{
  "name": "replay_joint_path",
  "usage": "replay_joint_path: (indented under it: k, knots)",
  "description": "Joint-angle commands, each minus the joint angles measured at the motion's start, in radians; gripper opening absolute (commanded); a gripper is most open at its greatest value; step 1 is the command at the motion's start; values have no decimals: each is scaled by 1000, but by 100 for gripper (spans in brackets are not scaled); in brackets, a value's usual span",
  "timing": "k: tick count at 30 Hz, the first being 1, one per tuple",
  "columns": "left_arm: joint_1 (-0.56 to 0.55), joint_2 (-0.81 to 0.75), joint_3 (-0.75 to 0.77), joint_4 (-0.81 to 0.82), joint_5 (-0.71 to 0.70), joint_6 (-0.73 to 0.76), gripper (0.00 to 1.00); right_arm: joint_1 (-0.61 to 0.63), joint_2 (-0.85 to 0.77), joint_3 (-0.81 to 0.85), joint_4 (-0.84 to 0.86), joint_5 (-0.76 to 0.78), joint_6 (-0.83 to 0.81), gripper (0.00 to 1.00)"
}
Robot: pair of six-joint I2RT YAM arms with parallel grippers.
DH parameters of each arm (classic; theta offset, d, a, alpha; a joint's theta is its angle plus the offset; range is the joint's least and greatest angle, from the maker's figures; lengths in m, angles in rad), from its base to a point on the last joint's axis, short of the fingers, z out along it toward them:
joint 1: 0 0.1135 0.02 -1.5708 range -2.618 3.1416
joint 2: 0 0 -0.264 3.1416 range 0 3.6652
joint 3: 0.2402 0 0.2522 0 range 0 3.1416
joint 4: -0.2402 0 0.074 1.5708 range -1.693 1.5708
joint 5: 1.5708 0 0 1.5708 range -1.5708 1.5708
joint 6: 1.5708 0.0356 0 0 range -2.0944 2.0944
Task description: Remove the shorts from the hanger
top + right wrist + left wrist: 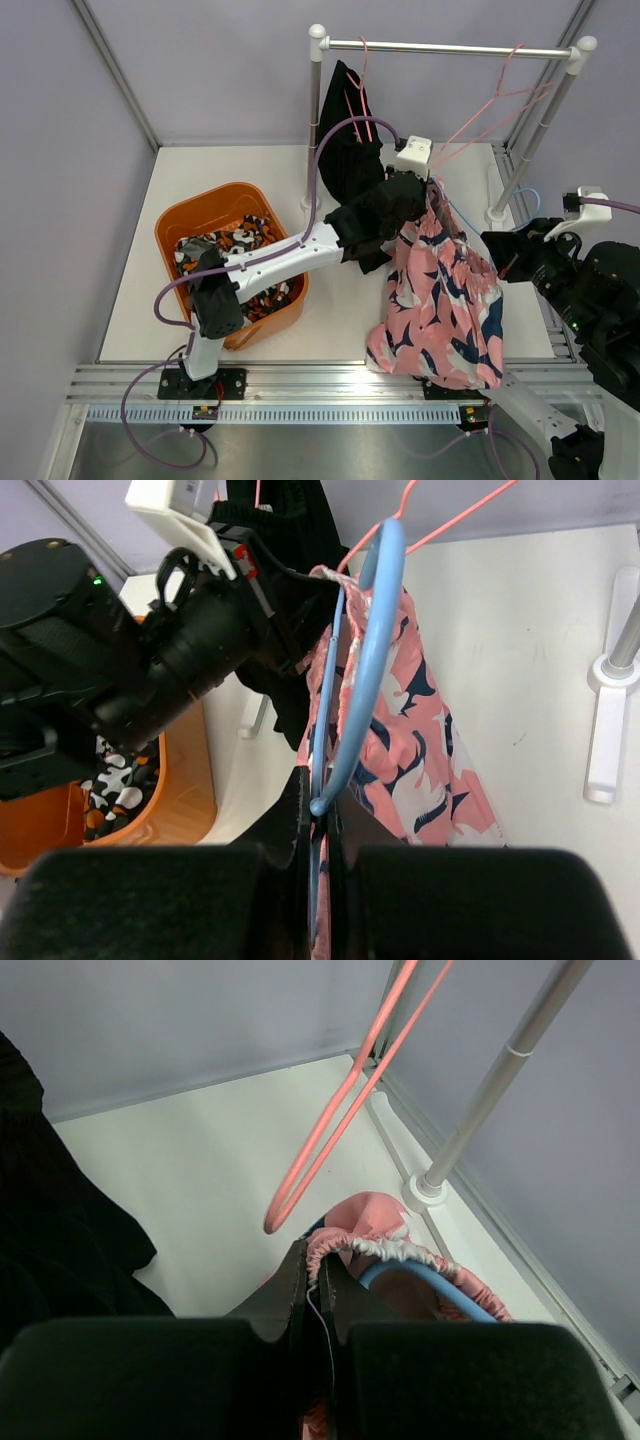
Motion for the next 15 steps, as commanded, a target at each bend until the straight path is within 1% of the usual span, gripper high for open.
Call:
replay_joint_path:
  k: [1, 5, 8, 9, 11, 12, 14, 15]
  knots:
    - [41, 29, 51, 14, -63, 26, 3, 7, -18, 67, -50, -52, -5, 0]
    - [66, 52, 80, -6, -43, 29, 5, 5, -20, 70, -54, -61, -8, 0]
    - [75, 49, 83, -41, 3, 19, 2, 7, -26, 72, -55, -43, -11, 0]
    - [73, 43, 69, -39, 49, 13, 0, 7, -27, 72, -49, -35, -13, 0]
    - [69, 13, 25, -17, 105, 6, 0, 7, -27, 66, -38, -17, -16, 0]
    - [64, -27, -30, -3, 153, 6, 0, 5, -23, 64, -26, -13, -18, 0]
    - [38, -70, -78, 11, 201, 15, 0, 7, -14, 55, -12, -3, -19, 0]
    - [24, -117, -101, 14, 246, 30, 0, 7, -6, 49, 5, 3, -24, 0]
